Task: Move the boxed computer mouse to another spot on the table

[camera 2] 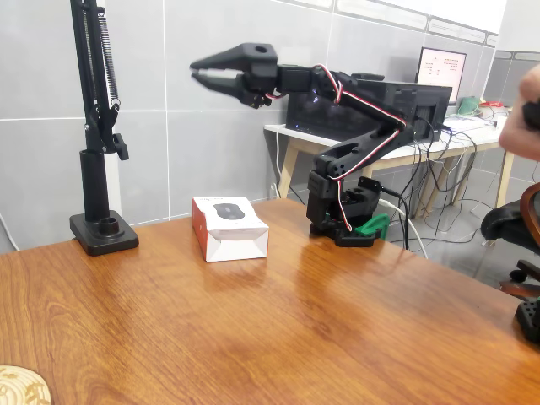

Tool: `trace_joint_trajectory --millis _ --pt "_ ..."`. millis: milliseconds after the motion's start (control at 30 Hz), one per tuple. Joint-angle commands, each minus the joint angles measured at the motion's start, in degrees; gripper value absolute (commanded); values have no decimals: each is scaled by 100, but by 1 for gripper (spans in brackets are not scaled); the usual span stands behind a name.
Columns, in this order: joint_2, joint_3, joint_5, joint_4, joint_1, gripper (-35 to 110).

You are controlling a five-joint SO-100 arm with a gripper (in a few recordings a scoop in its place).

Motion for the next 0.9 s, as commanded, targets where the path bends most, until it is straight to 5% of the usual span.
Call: trace_joint_trajectory --millis 0,100,300,867 --pt "615 352 281 -703 -53 0" --pt "905 668 220 -1283 -44 0" --pt "1055 1925 -185 -4474 149 0" --pt "1178 2320 -2549 -9255 44 0"
